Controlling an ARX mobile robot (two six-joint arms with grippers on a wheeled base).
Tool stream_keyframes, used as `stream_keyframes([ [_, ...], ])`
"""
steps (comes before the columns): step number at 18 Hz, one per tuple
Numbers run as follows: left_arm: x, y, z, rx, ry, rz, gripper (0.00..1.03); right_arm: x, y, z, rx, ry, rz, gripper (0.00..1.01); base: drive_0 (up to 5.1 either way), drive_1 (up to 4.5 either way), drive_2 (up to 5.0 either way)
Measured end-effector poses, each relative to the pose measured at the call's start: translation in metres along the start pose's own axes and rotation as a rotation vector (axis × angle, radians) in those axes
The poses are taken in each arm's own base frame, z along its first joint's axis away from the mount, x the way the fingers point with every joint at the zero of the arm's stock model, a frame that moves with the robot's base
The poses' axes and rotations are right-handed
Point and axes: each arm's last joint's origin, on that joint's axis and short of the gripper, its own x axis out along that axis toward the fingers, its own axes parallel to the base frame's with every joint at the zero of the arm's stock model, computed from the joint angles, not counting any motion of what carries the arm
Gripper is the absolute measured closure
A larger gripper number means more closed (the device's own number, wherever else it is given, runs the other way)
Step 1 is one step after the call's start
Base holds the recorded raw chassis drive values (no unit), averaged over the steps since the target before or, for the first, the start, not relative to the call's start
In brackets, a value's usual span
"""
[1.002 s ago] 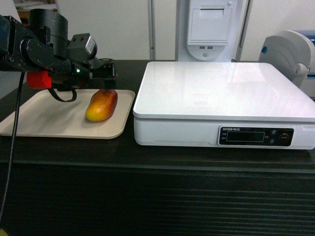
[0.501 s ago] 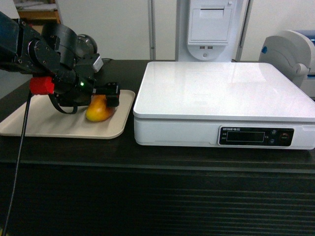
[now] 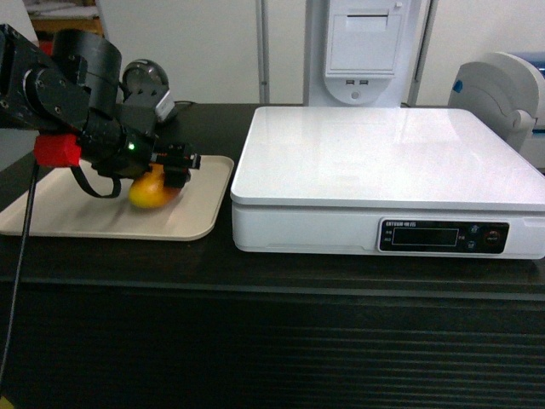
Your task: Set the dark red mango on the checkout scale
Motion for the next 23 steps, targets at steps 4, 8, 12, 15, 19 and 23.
stream_keyframes([
  [4, -0.05, -0.025, 0.04, 0.062, -0.152, -0.019, 0.39, 0.0, 0.0, 0.0, 0.0, 0.0, 0.0, 0.03, 0.0, 0.0, 0.0],
  [8, -0.083, -0.091, 0.074, 0.097, -0.27, -0.104, 0.39, 0.0, 0.0, 0.0, 0.0, 0.0, 0.0, 0.03, 0.0, 0.0, 0.0],
  [12, -0.076, -0.166, 0.078, 0.113, -0.258, -0.204, 0.39, 0.0, 0.0, 0.0, 0.0, 0.0, 0.0, 0.03, 0.0, 0.0, 0.0],
  [15, -0.068, -0.207, 0.068, 0.121, -0.218, -0.248, 0.39, 0.0, 0.0, 0.0, 0.0, 0.0, 0.0, 0.03, 0.0, 0.0, 0.0],
  [19, -0.047, -0.237, 0.066, 0.054, -0.151, -0.247, 0.39, 0.0, 0.0, 0.0, 0.0, 0.0, 0.0, 0.03, 0.0, 0.0, 0.0],
  [23, -0.031, -0.247, 0.079, -0.062, -0.09, -0.216, 0.39, 0.0, 0.0, 0.0, 0.0, 0.0, 0.0, 0.03, 0.0, 0.0, 0.0],
])
